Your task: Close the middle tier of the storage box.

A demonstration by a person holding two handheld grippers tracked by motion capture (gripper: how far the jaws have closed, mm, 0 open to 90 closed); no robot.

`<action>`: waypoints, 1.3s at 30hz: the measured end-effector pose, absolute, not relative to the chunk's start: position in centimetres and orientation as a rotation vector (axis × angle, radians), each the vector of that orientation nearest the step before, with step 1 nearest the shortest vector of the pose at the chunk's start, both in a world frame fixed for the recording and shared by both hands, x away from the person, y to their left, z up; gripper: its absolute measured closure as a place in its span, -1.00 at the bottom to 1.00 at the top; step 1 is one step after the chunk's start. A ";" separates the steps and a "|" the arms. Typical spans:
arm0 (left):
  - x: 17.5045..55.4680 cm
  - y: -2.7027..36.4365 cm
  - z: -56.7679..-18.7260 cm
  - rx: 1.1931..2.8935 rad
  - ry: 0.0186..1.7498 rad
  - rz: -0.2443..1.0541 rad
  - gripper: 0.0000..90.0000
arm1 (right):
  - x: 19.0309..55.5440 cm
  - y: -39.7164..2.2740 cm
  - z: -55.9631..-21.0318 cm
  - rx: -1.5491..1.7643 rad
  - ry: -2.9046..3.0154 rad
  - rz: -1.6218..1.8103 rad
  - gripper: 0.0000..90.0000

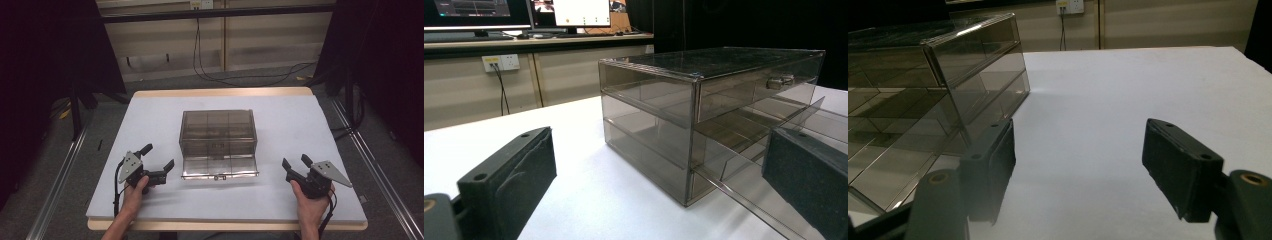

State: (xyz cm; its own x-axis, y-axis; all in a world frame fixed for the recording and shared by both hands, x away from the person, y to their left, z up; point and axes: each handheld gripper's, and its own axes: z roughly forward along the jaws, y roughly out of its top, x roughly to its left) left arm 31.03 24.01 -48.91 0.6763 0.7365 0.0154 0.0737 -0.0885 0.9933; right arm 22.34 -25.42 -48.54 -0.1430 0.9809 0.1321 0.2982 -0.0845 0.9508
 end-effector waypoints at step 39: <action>31.0 24.0 -48.9 1.584 0.685 0.631 -0.98 | 20.7 -21.4 -47.6 1.221 1.814 1.514 1.00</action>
